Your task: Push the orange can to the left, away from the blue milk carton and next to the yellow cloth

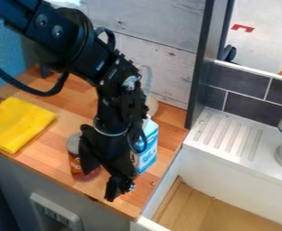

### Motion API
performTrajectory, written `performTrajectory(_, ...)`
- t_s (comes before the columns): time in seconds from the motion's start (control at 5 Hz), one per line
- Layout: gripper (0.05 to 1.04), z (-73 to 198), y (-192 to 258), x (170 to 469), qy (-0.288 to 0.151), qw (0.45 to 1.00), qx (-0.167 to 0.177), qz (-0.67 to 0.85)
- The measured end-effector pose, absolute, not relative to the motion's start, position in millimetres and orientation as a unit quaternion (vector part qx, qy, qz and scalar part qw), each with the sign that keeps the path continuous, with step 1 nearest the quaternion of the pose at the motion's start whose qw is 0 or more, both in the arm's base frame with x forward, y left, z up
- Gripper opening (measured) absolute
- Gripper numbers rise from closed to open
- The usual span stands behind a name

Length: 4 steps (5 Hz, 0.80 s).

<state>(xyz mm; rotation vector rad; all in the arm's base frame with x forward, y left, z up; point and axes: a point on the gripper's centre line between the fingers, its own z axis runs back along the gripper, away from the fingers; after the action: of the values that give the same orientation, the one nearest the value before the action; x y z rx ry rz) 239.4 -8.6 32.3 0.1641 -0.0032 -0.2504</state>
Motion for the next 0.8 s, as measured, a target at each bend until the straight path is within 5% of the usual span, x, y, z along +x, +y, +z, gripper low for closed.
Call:
performTrajectory(0.2, 1.0, 26.8, 14.8, 240.1, -0.022, 0.99, 0.108, -0.086)
performTrajectory(0.8, 1.0, 35.8, 66.5, 237.2, -0.024, 0.994, 0.104, -0.015)
